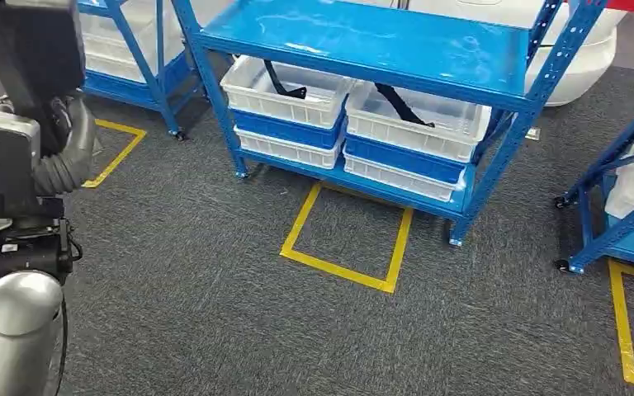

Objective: Take the parts from the cabinet and place them on the table.

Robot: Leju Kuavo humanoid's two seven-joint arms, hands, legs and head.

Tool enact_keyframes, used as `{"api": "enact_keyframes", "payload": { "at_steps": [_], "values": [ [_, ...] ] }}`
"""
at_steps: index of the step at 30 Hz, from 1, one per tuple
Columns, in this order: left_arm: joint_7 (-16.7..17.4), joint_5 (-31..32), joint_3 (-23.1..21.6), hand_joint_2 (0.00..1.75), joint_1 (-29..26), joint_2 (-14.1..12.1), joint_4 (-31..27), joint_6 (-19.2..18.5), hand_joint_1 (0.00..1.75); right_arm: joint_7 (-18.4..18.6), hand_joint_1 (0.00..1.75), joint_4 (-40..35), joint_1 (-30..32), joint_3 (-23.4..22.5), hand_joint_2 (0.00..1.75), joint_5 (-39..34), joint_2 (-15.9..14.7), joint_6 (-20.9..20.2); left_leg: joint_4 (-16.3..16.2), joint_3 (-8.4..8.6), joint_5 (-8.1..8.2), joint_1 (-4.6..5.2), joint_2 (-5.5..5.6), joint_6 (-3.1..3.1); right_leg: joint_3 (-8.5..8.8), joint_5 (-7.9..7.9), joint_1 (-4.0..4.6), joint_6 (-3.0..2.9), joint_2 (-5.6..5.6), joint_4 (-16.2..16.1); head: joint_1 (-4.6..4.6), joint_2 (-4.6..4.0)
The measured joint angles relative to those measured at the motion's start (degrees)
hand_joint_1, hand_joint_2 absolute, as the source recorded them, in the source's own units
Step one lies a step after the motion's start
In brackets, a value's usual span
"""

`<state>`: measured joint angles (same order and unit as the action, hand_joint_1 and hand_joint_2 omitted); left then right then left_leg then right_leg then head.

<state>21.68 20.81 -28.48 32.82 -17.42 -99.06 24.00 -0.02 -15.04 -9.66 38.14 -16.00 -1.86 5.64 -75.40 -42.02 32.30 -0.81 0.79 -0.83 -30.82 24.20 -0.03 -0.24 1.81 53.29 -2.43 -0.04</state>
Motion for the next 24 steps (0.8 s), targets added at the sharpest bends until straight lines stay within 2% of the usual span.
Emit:
{"api": "enact_keyframes", "payload": {
  "at_steps": [1, 3, 4, 5, 6, 7, 9, 10, 11, 12, 13, 14, 16, 17, 18, 19, 20, 21, 22, 23, 24],
  "values": [
    [0.00, 0.00, 0.00, 1.75, 0.00, 0.00, 0.02, 0.00, 1.75, 0.02, 0.00, 0.00, -0.07, 0.02, 0.00, -0.02, 0.00, 0.09, 0.50, 0.35, -0.55, -0.06, -0.05, -0.07, 0.00, -0.01, 0.00, 0.00, 0.52, 0.00, 0.00, 0.00],
    [0.00, -0.02, 0.02, 1.75, 0.08, 0.00, 0.02, 0.00, 1.75, 0.00, 0.00, 0.00, -0.32, 0.02, 0.00, -0.02, 0.00, 0.13, 9.93, 5.49, -4.95, -0.08, -0.58, -0.04, 0.04, -0.01, 0.05, 0.02, 1.79, 0.03, 0.00, 0.00],
    [-0.02, -0.06, 0.07, 1.75, 0.19, 0.00, 0.02, 0.00, 1.75, -0.02, 0.00, 0.00, -0.44, 0.00, 0.00, -0.02, 0.00, 0.15, 16.49, 9.07, -7.45, -0.07, -1.34, 0.06, 0.07, 0.02, 0.05, 0.08, 2.38, 0.10, 0.00, 0.00],
    [-0.07, -0.06, 0.09, 1.75, 0.30, 0.00, 0.02, 0.00, 1.75, -0.07, 0.00, -0.02, -0.52, 0.00, 0.00, -0.02, 0.02, 0.20, 20.22, 11.20, -8.76, -0.03, -2.25, 0.17, 0.07, 0.06, 0.07, 0.14, 2.73, 0.16, 0.00, 0.00],
    [-0.11, -0.11, 0.11, 1.75, 0.48, 0.00, 0.02, 0.00, 1.75, -0.07, 0.00, 0.00, -0.57, 0.00, 0.00, -0.02, -0.13, 0.39, 22.38, 12.00, -8.31, 0.68, -4.53, 0.79, -0.05, 0.03, 0.66, 0.49, 3.28, 0.17, 0.02, 0.00],
    [-0.11, -0.20, 0.11, 1.75, 0.76, 0.00, 0.04, -0.02, 1.75, -0.09, 0.00, -0.02, -0.65, 0.02, 0.00, -0.02, -0.11, 0.44, 22.57, 11.67, -8.80, 0.63, -3.66, 1.12, -0.19, 0.12, 0.63, 0.71, 3.73, 0.38, 0.04, 0.00],
    [-0.13, -0.37, 0.20, 1.75, 0.80, -0.07, 0.04, -0.02, 1.75, -0.04, 0.00, -0.02, -0.64, 0.02, 0.00, -0.02, -0.15, 0.57, 22.28, 11.19, -8.92, 0.73, -2.69, 1.47, -0.16, -0.07, 0.60, 1.07, 4.52, 0.22, 0.07, 0.00],
    [-0.13, -0.52, 0.22, 1.75, 0.81, -0.09, 0.04, -0.02, 1.75, -0.09, 0.00, -0.02, -0.80, 0.02, 0.00, -0.02, -0.09, 0.61, 22.61, 11.05, -9.34, 0.51, -1.97, 2.06, -0.15, -0.05, 0.66, 1.47, 5.04, 0.39, 0.11, 0.00],
    [-0.13, -0.63, 0.26, 1.75, 0.81, -0.09, 0.04, -0.02, 1.75, -0.11, 0.00, -0.02, -0.74, 0.02, 0.00, -0.02, -0.13, 0.61, 22.68, 11.21, -9.60, 0.13, -1.52, 2.40, -0.66, 1.14, 0.17, 2.08, 2.95, 1.51, 0.09, 0.00],
    [-0.17, -0.68, 0.33, 1.75, 0.97, -0.09, 0.02, -0.09, 1.75, -0.18, 0.00, -0.02, -0.61, 0.04, 0.00, -0.02, -0.15, 0.61, 22.68, 11.06, -9.75, 0.14, -0.99, 2.67, -1.75, 3.43, 0.14, 2.23, 0.41, 4.48, 0.22, 0.00],
    [-0.26, -0.72, 0.33, 1.75, 1.00, -0.09, 0.04, -0.11, 1.75, -0.17, 0.00, -0.02, -0.49, 0.07, 0.00, 0.06, -0.15, 0.72, 22.65, 11.00, -10.00, 0.13, -0.58, 3.04, -3.65, 6.07, -0.01, 2.34, -0.77, 9.07, 0.20, 0.00],
    [-0.39, -0.81, 0.28, 1.75, 1.00, -0.09, 0.04, -0.17, 1.75, -0.13, 0.00, -0.02, -0.30, 0.09, 0.00, 0.31, -0.15, 0.77, 22.65, 10.76, -10.05, 0.14, 0.00, 3.10, -6.05, 8.51, -0.03, 2.47, -1.36, 14.59, 0.22, 0.00],
    [-0.72, -0.83, 0.07, 1.75, 0.90, -0.09, 0.04, -0.22, 1.75, -0.04, 0.00, -0.02, -0.09, 0.15, 0.00, 0.48, -0.13, 0.76, 22.61, 10.47, -10.24, 0.20, 1.37, 3.24, -9.35, 10.40, -0.06, 2.58, -1.50, 21.42, 0.22, 0.00],
    [-0.85, -0.83, 0.04, 1.75, 0.88, -0.09, 0.07, -0.33, 1.75, 0.02, 0.00, -0.02, -0.07, 0.18, 0.00, 0.59, -0.13, 0.79, 22.60, 10.43, -10.33, 0.20, 2.20, 3.20, -9.19, 9.35, -0.06, 2.47, -1.52, 20.75, 0.24, 0.00],
    [-1.01, -0.81, 0.04, 1.75, 0.88, -0.09, 0.07, -0.44, 1.75, 0.13, 0.00, -0.02, -0.07, 0.20, 0.00, 0.81, -0.13, 0.79, 22.60, 10.45, -10.36, 0.20, 2.96, 3.14, -7.58, 7.19, -0.06, 2.33, -1.62, 17.48, 0.24, 0.00],
    [-1.09, -0.81, 0.04, 1.75, 0.91, -0.09, 0.07, -0.61, 1.75, 0.20, 0.00, -0.02, -0.07, 0.20, 0.00, 0.96, -0.13, 0.81, 22.59, 10.50, -10.40, 0.20, 3.70, 3.09, -5.22, 4.58, -0.06, 2.07, -2.07, 12.58, 0.24, 0.00],
    [-1.14, -0.81, 0.02, 1.75, 0.94, -0.07, 0.07, -0.81, 1.75, 0.20, 0.00, -0.02, -0.06, 0.20, 0.00, 0.94, -0.13, 0.81, 22.59, 10.58, -10.44, 0.21, 4.51, 3.01, -2.04, 1.49, -0.04, 1.64, -3.51, 5.99, 0.24, 0.00],
    [-1.14, -0.85, -0.02, 1.75, 0.95, -0.02, 0.09, -0.85, 1.75, 0.22, 0.00, 0.00, 0.18, 0.20, 0.00, 0.86, -0.34, 0.85, 22.59, 10.40, -10.53, -0.18, 5.02, 2.86, -0.09, 0.15, -0.15, 1.09, -8.06, 1.15, 0.22, 0.00],
    [-1.14, -0.94, -0.06, 1.75, 1.09, -0.04, 0.13, -0.85, 1.75, 0.22, 0.00, 0.00, 0.22, 0.20, 0.00, 0.79, -0.53, 0.96, 22.46, 9.90, -10.65, 0.10, 5.83, 2.50, 0.33, 0.34, -0.33, 1.02, -8.57, 0.28, 0.15, 0.00],
    [-1.18, -1.03, -0.15, 1.75, 1.04, -0.04, 0.22, -0.92, 1.75, 0.20, 0.00, 0.00, 0.23, 0.20, 0.00, 0.63, -0.46, 0.96, 22.32, 9.53, -10.80, -0.19, 6.27, 2.25, 0.28, 0.29, -0.05, 1.12, -7.90, 0.13, 0.20, 0.00],
    [-1.12, -1.07, -0.22, 1.75, 0.82, -0.04, 0.35, -1.09, 1.75, 0.20, 0.00, 0.00, 0.14, 0.17, 0.00, 0.50, -0.39, 0.92, 22.47, 9.21, -11.12, -0.69, 7.31, 1.70, 0.24, 0.28, 0.26, 1.07, -7.05, 0.21, 0.24, 0.00]
  ]
}}
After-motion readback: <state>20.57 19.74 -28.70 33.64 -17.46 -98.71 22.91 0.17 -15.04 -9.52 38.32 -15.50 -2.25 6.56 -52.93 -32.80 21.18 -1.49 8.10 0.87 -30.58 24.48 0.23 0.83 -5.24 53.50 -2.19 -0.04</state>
